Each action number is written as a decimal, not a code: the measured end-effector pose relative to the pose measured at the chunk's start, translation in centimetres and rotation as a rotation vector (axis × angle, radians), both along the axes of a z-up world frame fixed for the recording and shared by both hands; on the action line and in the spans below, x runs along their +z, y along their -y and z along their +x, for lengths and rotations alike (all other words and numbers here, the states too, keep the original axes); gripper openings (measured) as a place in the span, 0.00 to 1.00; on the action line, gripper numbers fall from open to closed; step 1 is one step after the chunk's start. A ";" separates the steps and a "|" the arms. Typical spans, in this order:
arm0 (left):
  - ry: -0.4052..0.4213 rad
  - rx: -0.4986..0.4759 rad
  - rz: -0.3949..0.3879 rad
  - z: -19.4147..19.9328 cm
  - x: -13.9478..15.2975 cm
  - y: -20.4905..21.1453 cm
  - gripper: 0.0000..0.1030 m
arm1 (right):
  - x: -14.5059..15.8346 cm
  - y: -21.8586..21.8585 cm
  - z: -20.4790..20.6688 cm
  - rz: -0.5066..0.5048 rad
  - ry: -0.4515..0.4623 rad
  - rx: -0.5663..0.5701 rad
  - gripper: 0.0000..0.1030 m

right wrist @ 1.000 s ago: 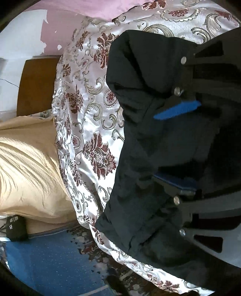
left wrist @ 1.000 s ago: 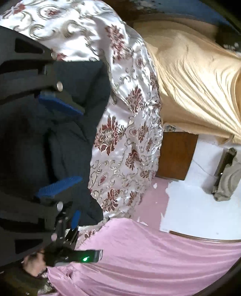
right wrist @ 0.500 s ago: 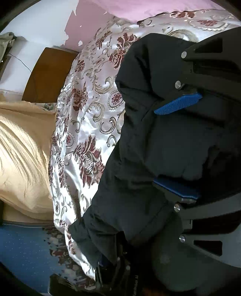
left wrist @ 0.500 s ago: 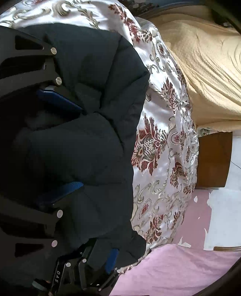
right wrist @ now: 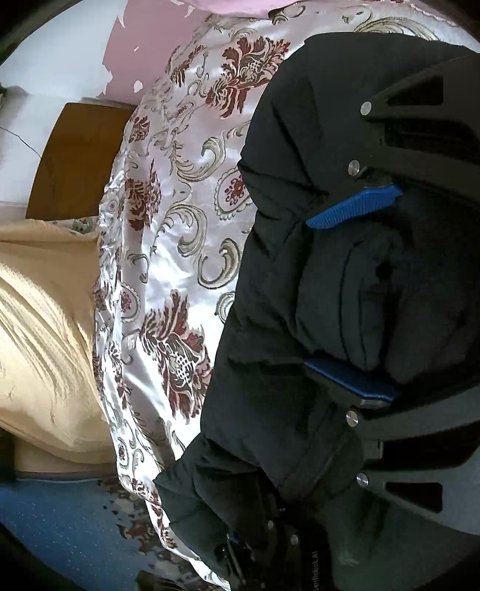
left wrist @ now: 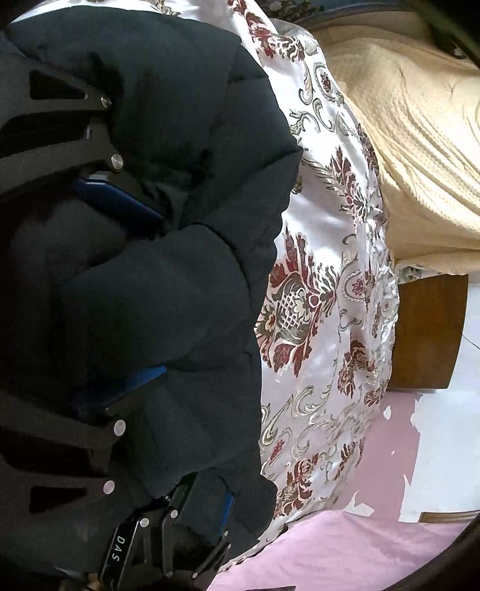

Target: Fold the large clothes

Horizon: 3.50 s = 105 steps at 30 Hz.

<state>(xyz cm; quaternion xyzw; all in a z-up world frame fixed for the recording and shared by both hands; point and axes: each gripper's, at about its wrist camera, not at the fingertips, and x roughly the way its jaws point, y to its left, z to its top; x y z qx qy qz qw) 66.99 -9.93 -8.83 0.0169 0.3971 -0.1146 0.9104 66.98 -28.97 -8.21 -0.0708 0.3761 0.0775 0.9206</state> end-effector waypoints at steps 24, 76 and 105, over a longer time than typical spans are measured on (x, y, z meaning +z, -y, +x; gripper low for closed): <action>0.013 0.133 -0.047 -13.2 5.9 -4.5 1.00 | 6.2 2.5 -14.7 0.097 0.049 -0.064 0.91; 0.123 0.130 0.086 -44.4 13.1 -10.0 1.00 | 13.4 1.4 -45.2 0.087 0.071 0.013 0.98; -0.076 -0.153 0.315 -52.1 5.3 -11.5 1.00 | 7.8 0.9 -53.6 -0.055 -0.139 0.101 0.98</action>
